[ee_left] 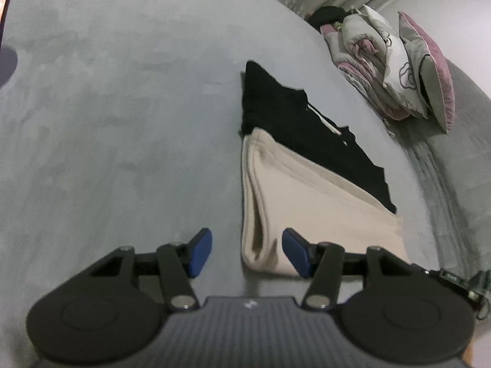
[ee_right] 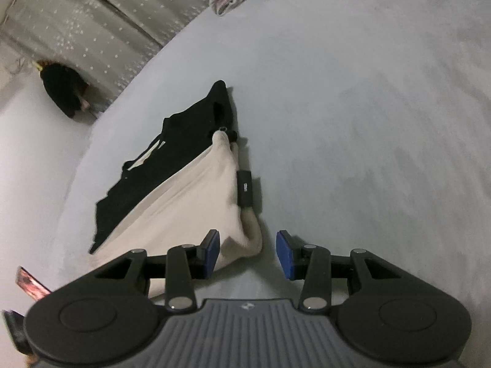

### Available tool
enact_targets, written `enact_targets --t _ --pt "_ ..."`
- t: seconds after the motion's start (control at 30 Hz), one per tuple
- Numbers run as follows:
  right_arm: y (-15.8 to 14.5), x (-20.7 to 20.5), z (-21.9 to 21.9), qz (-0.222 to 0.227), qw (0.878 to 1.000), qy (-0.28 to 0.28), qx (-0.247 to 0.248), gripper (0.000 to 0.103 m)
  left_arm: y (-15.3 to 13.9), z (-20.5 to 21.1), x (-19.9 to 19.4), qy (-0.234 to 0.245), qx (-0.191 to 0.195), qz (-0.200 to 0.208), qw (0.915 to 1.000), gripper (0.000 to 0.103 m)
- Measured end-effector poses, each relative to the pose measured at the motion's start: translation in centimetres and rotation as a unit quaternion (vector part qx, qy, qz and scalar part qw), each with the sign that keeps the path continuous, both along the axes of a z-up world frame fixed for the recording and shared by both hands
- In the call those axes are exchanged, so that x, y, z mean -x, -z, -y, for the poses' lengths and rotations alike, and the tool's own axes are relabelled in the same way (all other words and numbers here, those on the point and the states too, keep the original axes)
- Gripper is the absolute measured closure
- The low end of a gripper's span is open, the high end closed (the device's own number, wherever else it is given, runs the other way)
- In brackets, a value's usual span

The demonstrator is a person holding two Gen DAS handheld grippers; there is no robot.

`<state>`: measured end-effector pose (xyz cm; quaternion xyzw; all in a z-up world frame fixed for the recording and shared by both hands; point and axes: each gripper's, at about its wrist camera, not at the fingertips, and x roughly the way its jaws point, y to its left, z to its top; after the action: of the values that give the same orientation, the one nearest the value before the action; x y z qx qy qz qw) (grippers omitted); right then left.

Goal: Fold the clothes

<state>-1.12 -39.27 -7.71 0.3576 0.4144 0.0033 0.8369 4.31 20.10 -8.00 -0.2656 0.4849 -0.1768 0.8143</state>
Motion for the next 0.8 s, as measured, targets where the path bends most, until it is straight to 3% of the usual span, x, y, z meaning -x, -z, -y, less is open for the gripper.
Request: enact_targets --t 0.2,0.4,0.57,0.67,0.7,0.8 --pt "1.5 0.5 0.1 -0.016 0.997 -0.001 -0.077 0.061 1.1 0.2 0.6 0.021 0.066 -0.036 0.9969 0.046" --pt "2.7 -0.3 -1.7 0.000 0.993 0.004 -0.116 0.061 2.9 2.3 1.4 -0.018 0.116 -0.033 0.9925 0.045" --pt "3.3 -0.8 -2.6 0.032 0.992 0.042 -0.118 0.062 4.2 3.4 2.4 -0.097 0.137 0.003 0.9857 0.050" --pt "3.9 -0.9 -2.5 0.045 0.988 0.070 -0.133 0.064 4.3 4.2 2.5 -0.111 0.117 0.018 0.9867 0.060" --pt "4.0 -0.9 -2.5 0.049 0.987 0.079 -0.134 0.071 4.3 4.4 2.4 -0.115 0.111 0.020 0.9870 0.066" --pt "4.5 -1.0 -2.9 0.051 0.987 0.098 -0.119 0.089 4.6 4.5 1.9 -0.130 0.100 0.006 0.9865 0.094"
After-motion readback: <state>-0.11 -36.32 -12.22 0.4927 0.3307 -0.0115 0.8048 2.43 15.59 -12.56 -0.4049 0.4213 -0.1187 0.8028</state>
